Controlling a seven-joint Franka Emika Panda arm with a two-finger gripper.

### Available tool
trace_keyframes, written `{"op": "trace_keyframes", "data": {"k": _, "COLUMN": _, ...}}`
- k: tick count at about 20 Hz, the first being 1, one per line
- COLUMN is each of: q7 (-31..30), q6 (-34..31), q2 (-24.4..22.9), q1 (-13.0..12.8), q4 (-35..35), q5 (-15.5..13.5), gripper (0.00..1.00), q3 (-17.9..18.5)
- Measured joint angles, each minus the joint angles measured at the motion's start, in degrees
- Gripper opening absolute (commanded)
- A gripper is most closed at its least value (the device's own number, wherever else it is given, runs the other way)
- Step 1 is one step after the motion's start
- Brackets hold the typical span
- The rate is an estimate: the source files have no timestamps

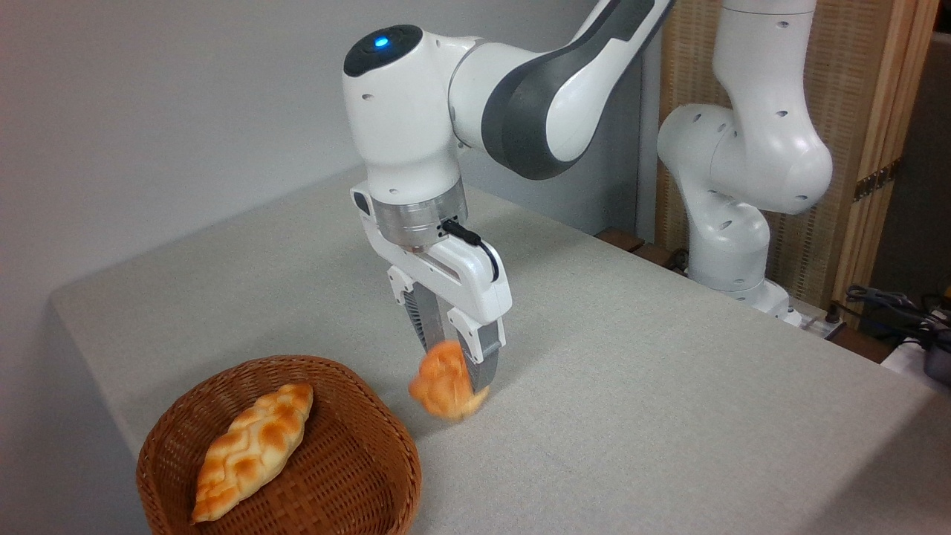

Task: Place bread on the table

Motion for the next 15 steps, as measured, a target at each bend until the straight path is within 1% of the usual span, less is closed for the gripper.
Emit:
{"op": "trace_keyframes", "data": {"k": 4, "q7": 0.0, "q6": 0.71, "q2": -0.56, "q1": -0.1, "q4": 0.45, "q5": 0.0, "gripper": 1.0, "q3": -0.14}}
{"op": "trace_keyframes", "data": {"k": 7, "q7": -0.06, "q6": 0.73, "q2": -1.7, "q1": -0.15, "q4": 3.09, "q5": 0.0, "gripper": 1.0, "q3": -0.85}}
{"op": "trace_keyframes", "data": {"k": 12, "q7": -2.01, "q6": -3.33, "q2": -4.78, "q1": -0.24, "q4": 7.04, "q5": 0.0, "gripper": 1.0, "q3": -2.11}}
{"op": "trace_keyframes", "data": {"k": 15, "q7": -4.11, "q6": -3.8, "q2": -5.76, "q1": -0.39, "q4": 9.88, "q5": -0.01, "gripper": 1.0, "q3": -3.45}}
